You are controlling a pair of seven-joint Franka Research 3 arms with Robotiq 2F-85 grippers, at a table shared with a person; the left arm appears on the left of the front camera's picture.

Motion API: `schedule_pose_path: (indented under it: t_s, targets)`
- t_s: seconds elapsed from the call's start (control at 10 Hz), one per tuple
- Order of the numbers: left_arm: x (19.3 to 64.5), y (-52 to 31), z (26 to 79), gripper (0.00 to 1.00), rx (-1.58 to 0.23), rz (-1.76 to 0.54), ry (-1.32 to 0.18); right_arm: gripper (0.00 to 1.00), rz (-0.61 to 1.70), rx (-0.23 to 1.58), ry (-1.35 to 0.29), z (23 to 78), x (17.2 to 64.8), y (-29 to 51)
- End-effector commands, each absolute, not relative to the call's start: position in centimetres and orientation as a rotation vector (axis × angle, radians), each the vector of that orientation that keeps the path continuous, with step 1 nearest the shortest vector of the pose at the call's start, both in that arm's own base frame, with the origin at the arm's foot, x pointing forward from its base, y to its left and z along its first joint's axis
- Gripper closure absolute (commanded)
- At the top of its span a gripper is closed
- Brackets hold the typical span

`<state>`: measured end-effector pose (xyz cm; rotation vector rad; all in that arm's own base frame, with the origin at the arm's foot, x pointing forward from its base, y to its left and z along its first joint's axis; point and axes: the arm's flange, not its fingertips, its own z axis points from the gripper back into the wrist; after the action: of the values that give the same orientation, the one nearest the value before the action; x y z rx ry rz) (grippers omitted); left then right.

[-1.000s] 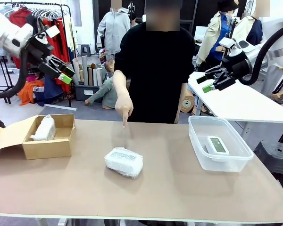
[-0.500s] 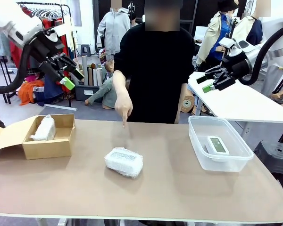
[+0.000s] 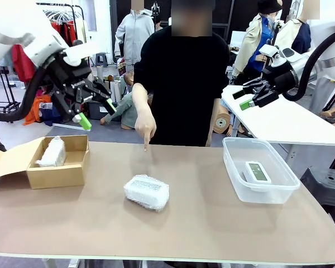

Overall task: Separate and place wrapped and unwrapped clocks.
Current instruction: Pick up the Digital clock indicated by the person.

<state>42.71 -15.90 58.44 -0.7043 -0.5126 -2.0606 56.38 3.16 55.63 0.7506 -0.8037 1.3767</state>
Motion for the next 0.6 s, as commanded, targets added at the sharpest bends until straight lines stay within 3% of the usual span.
schedule_pose_path:
  t_s: [0.0, 0.5]
  targets:
    - [41.8, -15.5, 56.9, 0.00, -0.643, -2.164, -0.441, 0.00, 1.383, 0.746, -0.809, 55.8, 56.3, 3.1]
    - [41.4, -16.6, 55.6, 0.00, -0.647, -2.174, -0.378, 0.00, 1.383, 0.746, -0.809, 55.8, 56.3, 3.1]
